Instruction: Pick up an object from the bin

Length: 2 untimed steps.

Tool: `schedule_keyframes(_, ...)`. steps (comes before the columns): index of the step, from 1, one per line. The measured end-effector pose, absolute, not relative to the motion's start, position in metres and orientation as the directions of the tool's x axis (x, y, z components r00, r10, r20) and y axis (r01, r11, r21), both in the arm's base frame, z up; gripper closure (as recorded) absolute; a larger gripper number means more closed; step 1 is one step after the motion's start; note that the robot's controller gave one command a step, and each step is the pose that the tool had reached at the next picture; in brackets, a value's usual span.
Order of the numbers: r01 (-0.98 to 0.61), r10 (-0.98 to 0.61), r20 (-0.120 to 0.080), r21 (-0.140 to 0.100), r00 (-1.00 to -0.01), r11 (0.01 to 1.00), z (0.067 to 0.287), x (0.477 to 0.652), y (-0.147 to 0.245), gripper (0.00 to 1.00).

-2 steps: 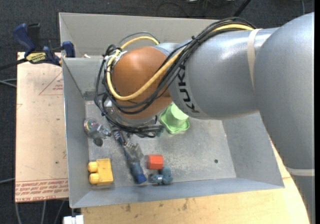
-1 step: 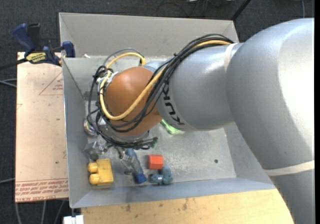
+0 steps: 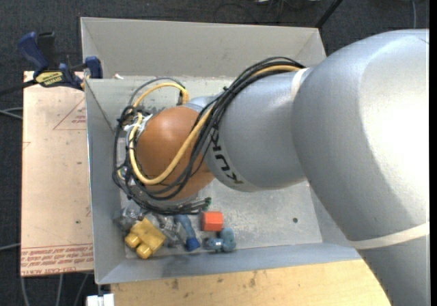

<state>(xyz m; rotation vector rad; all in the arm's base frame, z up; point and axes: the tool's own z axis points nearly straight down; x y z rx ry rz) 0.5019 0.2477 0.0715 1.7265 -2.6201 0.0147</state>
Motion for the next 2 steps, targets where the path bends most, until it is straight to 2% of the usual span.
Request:
schedule_keyframes(1,-0.919,-0.919,0.003,-0.004,-0.394,0.394,0.071,0.501,0.249,1.0)
schedule_keyframes(2,-0.957,-0.957,-0.008,-0.007,-0.29,0.29,0.213,0.501,0.231,1.0)
